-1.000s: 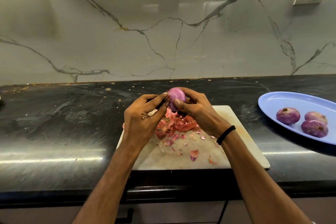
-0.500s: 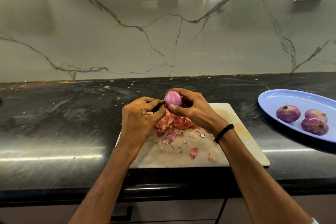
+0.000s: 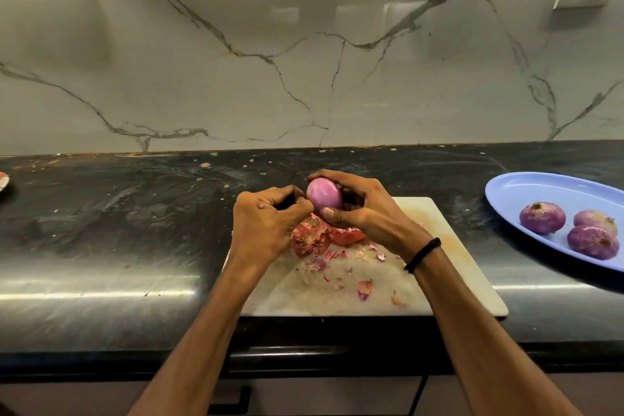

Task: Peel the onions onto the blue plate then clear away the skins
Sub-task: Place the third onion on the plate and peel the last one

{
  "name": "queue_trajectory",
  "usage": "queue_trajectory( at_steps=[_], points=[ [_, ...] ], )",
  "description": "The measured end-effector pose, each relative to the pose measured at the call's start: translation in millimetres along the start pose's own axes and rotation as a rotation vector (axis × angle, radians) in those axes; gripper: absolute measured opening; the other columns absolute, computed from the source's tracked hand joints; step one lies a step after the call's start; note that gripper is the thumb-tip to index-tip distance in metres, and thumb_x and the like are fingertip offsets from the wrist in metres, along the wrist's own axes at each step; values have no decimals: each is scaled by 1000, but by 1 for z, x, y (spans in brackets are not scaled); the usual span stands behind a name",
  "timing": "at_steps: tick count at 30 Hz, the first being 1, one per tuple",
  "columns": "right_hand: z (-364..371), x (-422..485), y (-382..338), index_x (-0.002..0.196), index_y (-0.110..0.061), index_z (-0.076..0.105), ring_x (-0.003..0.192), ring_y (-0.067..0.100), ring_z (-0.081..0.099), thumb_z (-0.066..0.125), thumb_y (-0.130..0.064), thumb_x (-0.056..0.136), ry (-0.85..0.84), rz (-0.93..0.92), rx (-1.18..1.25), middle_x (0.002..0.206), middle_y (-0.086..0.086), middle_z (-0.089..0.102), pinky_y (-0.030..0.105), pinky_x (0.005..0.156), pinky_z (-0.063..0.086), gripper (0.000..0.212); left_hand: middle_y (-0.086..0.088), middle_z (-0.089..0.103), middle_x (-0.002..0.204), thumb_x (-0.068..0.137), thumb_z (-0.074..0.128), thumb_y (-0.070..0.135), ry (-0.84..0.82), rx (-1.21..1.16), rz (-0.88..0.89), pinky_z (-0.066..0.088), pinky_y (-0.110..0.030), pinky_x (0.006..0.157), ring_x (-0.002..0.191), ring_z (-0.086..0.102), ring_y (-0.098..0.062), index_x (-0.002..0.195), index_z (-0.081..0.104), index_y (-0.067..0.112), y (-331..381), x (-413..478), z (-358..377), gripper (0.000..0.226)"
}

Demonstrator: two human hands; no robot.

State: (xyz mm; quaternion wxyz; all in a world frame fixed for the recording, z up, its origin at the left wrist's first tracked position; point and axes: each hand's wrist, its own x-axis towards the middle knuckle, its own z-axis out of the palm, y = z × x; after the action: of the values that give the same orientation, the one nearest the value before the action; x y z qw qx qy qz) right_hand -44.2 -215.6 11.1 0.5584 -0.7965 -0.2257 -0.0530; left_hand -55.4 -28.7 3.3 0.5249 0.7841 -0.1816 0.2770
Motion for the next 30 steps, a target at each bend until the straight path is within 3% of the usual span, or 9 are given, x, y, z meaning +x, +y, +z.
queue_trajectory(
  at_steps=[3, 6, 9, 19, 25, 28, 30],
  points=[
    [-2, 1, -1, 133, -24, 59, 120, 18, 58, 76, -8, 85, 9, -11, 12, 133, 0, 59, 34, 102, 51, 54, -4, 74, 70, 85, 75, 4, 17, -230, -139, 58, -24, 66, 67, 70, -13, 82, 79, 9, 5, 0, 0, 7],
    [-5, 0, -1, 134, -25, 58, 118, 18, 58, 76, -7, 85, 40, -14, 35, 131, -2, 59, 32, 100, 53, 55, -5, 78, 85, 85, 75, 6, 21, -386, -228, 61, -28, 74, 82, 75, -21, 101, 76, 3, 7, -1, -1, 17],
    [-4, 1, 0, 137, -22, 56, 117, 21, 59, 75, -8, 85, 60, -3, 36, 131, 0, 58, 38, 98, 55, 58, -7, 78, 90, 82, 76, 8, -18, -427, -247, 61, -31, 77, 87, 75, -22, 103, 76, 3, 8, -1, -3, 22],
    [-5, 6, 8, 133, -35, 56, 123, 14, 55, 82, -12, 80, 19, -29, -143, 134, -6, 58, 27, 102, 51, 63, -5, 78, 81, 78, 80, 7, -58, -298, -313, 62, -31, 75, 78, 76, -21, 95, 79, 7, 5, 1, -4, 17],
    [-5, 3, 6, 132, -34, 56, 124, 14, 54, 82, -7, 78, -8, -43, -197, 135, -6, 58, 30, 105, 49, 66, -6, 77, 76, 80, 79, 4, -98, -211, -313, 61, -29, 70, 76, 75, -24, 93, 79, 7, 4, 1, -6, 14],
    [-1, 2, 5, 128, -38, 54, 124, 13, 54, 82, -6, 77, -13, -72, -216, 132, -9, 59, 27, 103, 49, 66, -15, 74, 72, 79, 78, 5, -102, -106, -256, 58, -43, 64, 64, 67, -15, 76, 81, 16, 3, 0, -2, 12],
    [2, 3, 5, 131, -34, 55, 124, 14, 55, 82, -6, 77, -12, -86, -216, 134, -6, 60, 28, 103, 50, 67, -19, 69, 67, 78, 77, 9, -99, -51, -215, 53, -51, 60, 58, 57, -14, 71, 78, 10, 1, -1, 0, 8]
  ],
)
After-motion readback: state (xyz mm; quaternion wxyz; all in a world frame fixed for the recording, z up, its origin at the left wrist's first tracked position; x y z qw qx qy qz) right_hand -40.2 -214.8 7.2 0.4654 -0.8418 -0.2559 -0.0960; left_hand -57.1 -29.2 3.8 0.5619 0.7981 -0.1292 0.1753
